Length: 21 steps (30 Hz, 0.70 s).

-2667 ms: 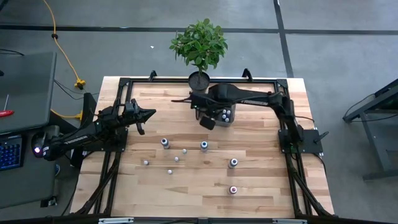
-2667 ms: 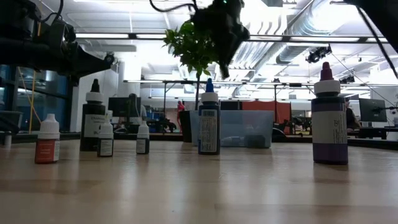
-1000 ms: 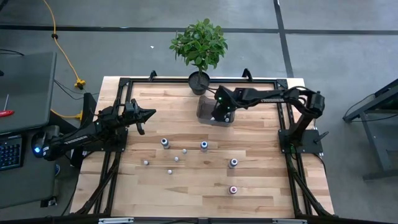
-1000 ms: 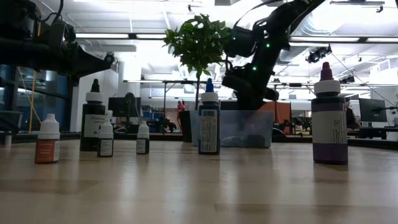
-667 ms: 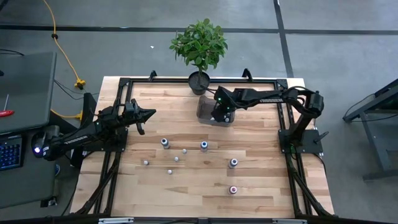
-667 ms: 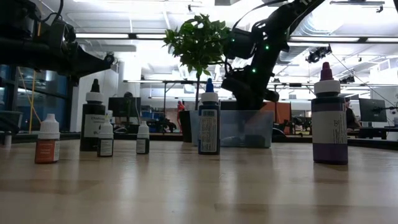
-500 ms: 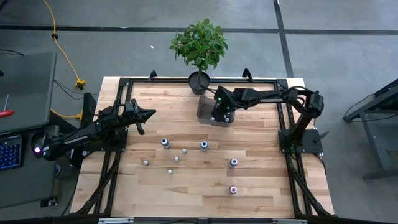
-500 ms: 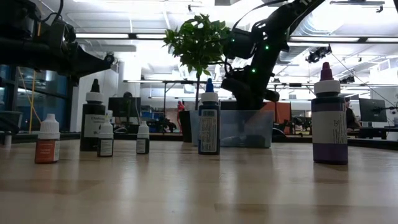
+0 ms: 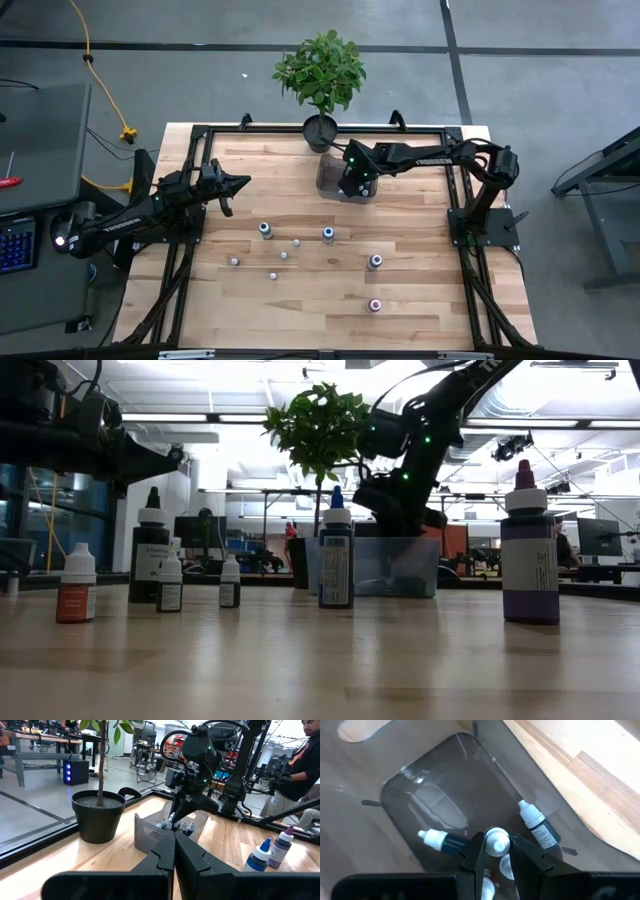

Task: Pick & Place food coloring
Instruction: Put the small black food coloring bottle into the black bin

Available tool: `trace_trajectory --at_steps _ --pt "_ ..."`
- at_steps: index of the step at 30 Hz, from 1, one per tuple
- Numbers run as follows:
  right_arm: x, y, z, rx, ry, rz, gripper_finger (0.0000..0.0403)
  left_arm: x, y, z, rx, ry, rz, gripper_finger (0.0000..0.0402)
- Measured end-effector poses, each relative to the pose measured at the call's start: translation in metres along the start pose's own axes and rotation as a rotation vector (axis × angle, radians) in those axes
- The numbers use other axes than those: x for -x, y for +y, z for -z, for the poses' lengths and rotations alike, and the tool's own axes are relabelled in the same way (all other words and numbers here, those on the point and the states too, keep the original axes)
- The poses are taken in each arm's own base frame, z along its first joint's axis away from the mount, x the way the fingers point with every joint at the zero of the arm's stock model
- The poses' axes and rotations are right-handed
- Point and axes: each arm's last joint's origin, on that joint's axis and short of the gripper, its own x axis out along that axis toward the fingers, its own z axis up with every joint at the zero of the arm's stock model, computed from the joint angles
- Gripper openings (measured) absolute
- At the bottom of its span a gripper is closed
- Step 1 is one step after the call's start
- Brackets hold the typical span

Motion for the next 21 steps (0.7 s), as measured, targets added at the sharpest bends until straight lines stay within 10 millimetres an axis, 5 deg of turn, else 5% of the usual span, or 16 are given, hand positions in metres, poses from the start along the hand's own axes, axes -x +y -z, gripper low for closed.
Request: trace_trajectory --at_steps 21 --pt "-0.011 0.004 0.018 -0.034 0.017 -0.036 0.0074 0.000 0.000 0.000 0.000 0.000 0.000 0.0000"
